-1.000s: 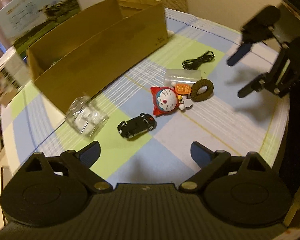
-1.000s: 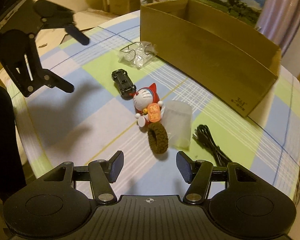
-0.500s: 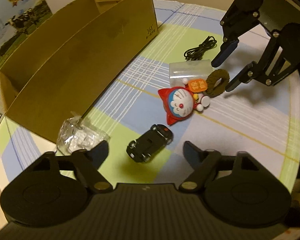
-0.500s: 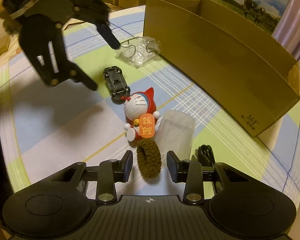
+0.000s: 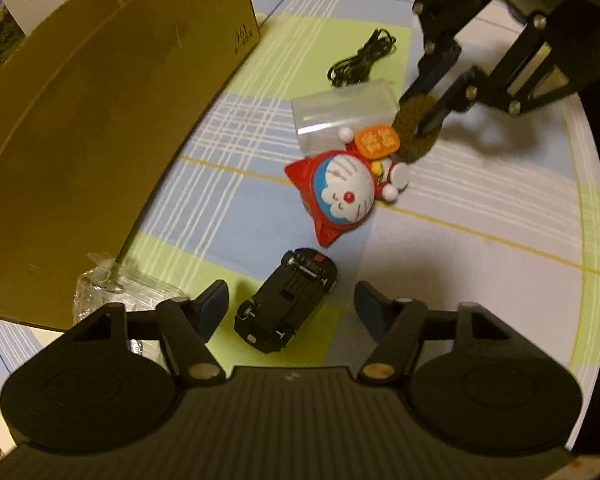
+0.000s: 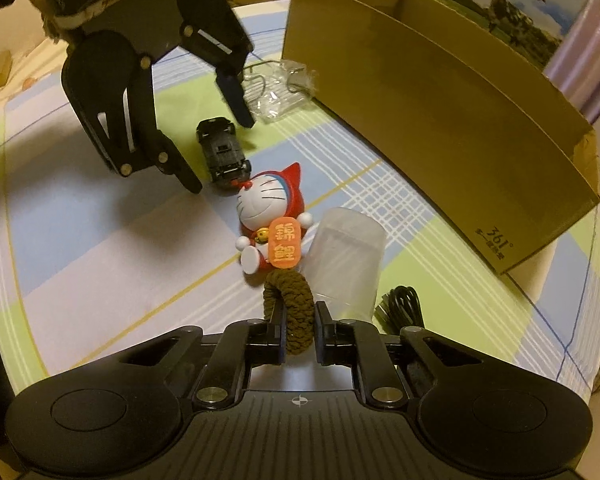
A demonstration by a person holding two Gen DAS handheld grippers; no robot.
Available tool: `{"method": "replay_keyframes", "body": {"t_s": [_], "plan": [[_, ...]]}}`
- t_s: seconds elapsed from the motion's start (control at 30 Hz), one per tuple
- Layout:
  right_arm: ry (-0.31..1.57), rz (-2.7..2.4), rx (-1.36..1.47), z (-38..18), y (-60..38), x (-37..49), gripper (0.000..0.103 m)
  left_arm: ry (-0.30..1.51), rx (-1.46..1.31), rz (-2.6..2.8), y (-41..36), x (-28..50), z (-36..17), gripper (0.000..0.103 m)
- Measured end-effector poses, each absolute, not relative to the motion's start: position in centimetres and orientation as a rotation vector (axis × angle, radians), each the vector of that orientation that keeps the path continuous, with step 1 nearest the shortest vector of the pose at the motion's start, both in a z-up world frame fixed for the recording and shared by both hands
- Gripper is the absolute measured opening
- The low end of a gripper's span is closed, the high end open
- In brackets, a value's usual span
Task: Organize objects
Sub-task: 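Grasp the black toy car with the left tool while the right tool grasps the brown hair tie, then lift and carry the toy car and hair tie over the cardboard box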
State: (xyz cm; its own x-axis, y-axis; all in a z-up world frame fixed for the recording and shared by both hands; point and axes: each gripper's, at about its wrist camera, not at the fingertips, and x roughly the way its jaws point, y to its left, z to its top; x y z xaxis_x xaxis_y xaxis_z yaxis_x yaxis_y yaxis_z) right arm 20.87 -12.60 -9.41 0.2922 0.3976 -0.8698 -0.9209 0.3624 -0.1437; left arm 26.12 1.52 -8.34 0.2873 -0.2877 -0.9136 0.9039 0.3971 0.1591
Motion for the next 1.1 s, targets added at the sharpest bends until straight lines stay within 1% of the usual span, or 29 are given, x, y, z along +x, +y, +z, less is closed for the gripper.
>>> {"method": "replay_keyframes", "body": {"t_s": [0.07,0.13,0.2,0.37,0.7,0.73,0.77,0.97,1.1], "plan": [[0.868,0.982,-0.714,-9.3,-12.7,21.1,0.010,0.967,0.777,-0.911,1.7,26.3,-8.4,0.044],[0.894,0.971,-0.673,-9.1,-12.8,21.4,0.010,0.984,0.748,-0.907,2.0,26.3,-8.3,0.037],[0.916,0.962,-0.638,-9.0,-12.9,21.4,0.010,1.009,0.712,-0.911,2.2,25.9,-8.2,0.034],[0.928,0.947,-0.608,-8.7,-12.8,21.0,0.010,1.018,0.663,-0.881,2.1,24.8,-8.1,0.034],[0.942,0.907,-0.548,-8.7,-13.2,21.1,0.010,1.060,0.508,-0.749,1.8,26.8,-8.5,0.035],[0.946,0.900,-0.542,-8.7,-13.3,21.1,0.010,1.064,0.505,-0.737,1.8,26.9,-8.6,0.034],[0.949,0.895,-0.534,-8.6,-13.3,21.2,0.010,1.068,0.499,-0.729,1.7,27.1,-8.7,0.026],[0.974,0.851,-0.465,-8.1,-13.9,21.2,0.009,1.092,0.469,-0.669,1.8,26.4,-8.4,0.026],[0.984,0.818,-0.400,-7.4,-14.4,20.9,0.009,1.105,0.392,-0.611,2.6,25.2,-7.3,0.026]]}}
